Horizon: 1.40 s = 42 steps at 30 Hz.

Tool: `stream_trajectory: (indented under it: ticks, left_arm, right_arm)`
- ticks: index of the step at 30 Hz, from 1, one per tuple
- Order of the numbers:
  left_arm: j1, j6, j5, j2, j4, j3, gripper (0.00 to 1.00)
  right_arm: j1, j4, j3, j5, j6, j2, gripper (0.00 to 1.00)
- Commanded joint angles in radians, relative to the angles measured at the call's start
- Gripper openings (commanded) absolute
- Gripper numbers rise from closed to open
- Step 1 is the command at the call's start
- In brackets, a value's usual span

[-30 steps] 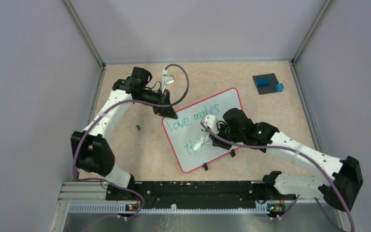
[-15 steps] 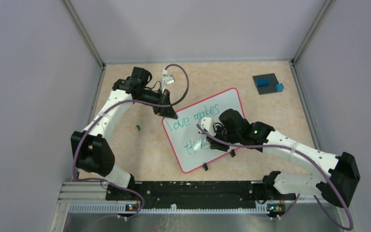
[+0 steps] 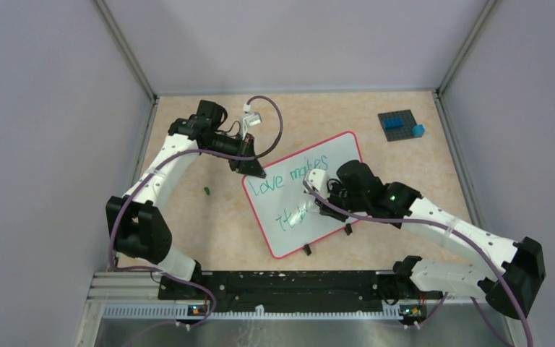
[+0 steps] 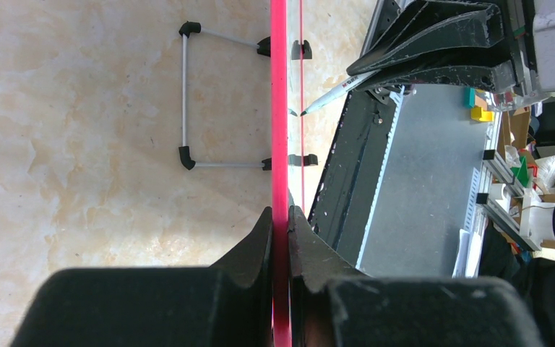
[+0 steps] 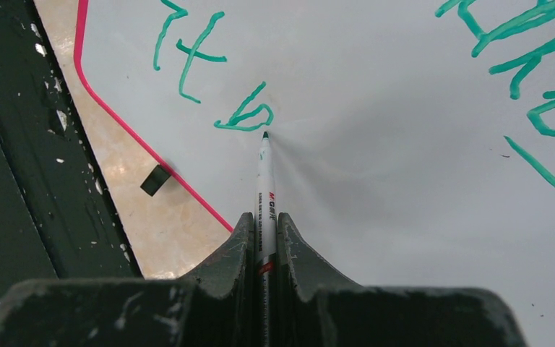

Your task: Write a sentence on the whiteboard

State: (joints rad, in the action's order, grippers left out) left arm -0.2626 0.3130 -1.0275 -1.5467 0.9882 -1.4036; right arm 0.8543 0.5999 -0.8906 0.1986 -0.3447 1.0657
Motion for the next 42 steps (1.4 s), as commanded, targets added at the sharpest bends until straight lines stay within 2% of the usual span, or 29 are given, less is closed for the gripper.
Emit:
stream_trajectory:
  ticks: [1, 20, 31, 42]
  left_arm:
    - [-0.003, 0.013, 0.011, 0.007, -0.008, -0.006, 0.00]
    - [-0.003, 0.014, 0.006, -0.001, -0.008, -0.006, 0.00]
    - [-0.002, 0.015, 0.009, 0.006, -0.006, -0.006, 0.00]
    - [-0.003, 0.018, 0.010, 0.005, -0.006, -0.003, 0.00]
  right_arm:
    - [-0.006, -0.020, -0.023, -0.015, -0.015, 0.018, 0.00]
    - [-0.070, 0.021, -0.047, -0.046, -0.048, -0.003, 0.00]
    - [-0.070, -0.011, -0.093, -0.015, -0.031, 0.042, 0.00]
    - [-0.047, -0.016, -0.071, 0.051, -0.017, 0.069, 0.00]
